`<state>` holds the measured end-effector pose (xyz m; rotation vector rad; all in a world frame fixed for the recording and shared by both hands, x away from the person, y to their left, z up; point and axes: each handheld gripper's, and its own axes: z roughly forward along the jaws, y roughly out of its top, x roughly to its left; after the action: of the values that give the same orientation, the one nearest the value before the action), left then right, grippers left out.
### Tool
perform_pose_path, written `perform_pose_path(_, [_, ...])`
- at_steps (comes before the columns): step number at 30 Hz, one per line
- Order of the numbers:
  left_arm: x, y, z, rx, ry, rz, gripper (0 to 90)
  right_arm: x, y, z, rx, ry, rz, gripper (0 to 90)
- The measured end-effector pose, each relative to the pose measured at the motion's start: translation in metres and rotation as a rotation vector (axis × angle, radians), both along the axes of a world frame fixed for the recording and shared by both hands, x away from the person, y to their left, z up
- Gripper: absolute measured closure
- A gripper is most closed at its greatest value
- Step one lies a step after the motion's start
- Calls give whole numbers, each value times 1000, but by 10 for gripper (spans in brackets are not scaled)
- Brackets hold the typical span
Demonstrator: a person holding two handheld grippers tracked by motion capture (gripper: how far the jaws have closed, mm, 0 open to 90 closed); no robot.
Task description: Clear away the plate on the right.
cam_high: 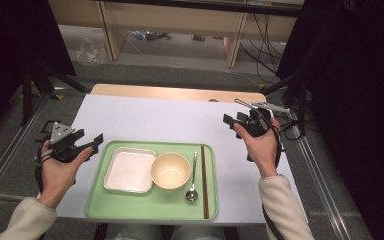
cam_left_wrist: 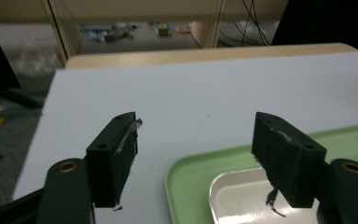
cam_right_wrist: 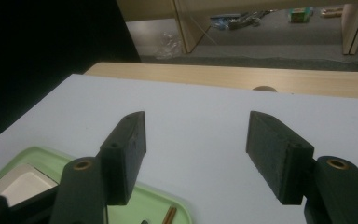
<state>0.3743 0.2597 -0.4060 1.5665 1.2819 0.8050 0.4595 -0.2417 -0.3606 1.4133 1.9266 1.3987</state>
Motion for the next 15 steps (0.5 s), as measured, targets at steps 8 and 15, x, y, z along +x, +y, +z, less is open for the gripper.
perform_pose_path(8, [-35,-3,15,43,-200,27,251,-3,5,-1,8,-16,16,387])
perform_pose_path(15, [-60,1,-3,80,-211,23,249,-4,6,-2,8,-11,13,387])
